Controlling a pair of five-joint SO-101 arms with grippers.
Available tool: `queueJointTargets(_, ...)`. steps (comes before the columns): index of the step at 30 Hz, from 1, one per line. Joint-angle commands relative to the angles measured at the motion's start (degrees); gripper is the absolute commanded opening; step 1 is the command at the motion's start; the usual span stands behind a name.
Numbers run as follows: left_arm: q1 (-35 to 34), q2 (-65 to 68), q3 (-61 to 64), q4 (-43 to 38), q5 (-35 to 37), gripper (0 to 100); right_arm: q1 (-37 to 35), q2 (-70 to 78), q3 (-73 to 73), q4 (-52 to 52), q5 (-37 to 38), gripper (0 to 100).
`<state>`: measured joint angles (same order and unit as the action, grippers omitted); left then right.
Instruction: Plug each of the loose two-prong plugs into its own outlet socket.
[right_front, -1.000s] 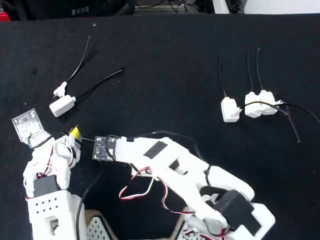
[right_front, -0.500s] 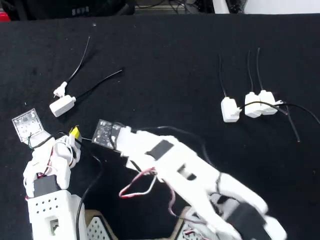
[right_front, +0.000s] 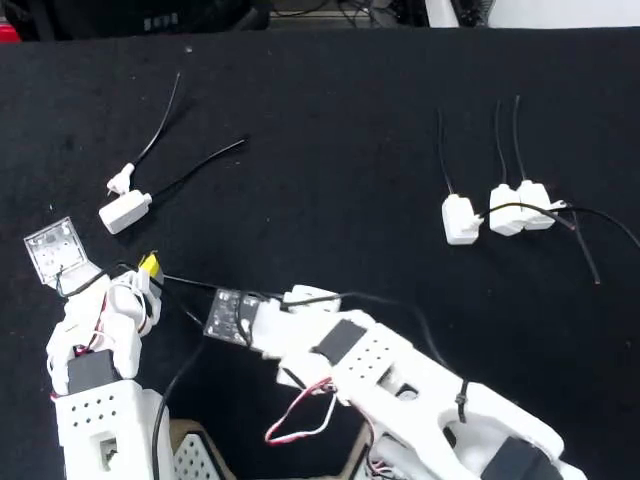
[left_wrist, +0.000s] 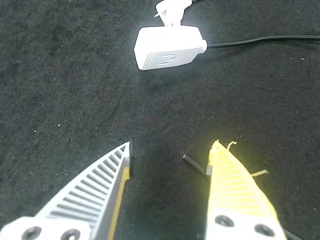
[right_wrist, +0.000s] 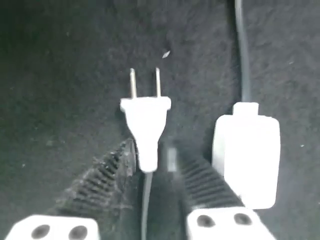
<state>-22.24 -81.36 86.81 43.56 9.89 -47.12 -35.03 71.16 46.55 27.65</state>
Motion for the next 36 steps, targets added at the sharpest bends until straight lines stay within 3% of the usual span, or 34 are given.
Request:
queueJointTargets(1,-0.04,-0.70,-3.91,0.26,0.26,25,-0.18,0.31,-5.58,2.64,-0.44,15.0)
queueJointTargets(9,-0.04,-0.70,-3.91,0.26,0.26,25,-5.45,0.84,-6.99,2.55,-1.58,10.6)
queueJointTargets(16,-0.13,-0.70,-3.91,0.26,0.26,25,-4.22,0.84,-4.18,1.76,4.22,10.6)
queueJointTargets(22,-0.13,-0.70,-3.91,0.26,0.26,25,-4.31,1.01,-4.35,1.76,4.40,10.8)
queueJointTargets(26,-0.31,-0.70,-3.91,0.26,0.26,25,-4.31,6.11,-5.32,1.23,4.40,16.8)
queueJointTargets(36,-0.31,-0.70,-3.91,0.26,0.26,25,-1.49,13.85,-13.85,0.88,4.40,12.6)
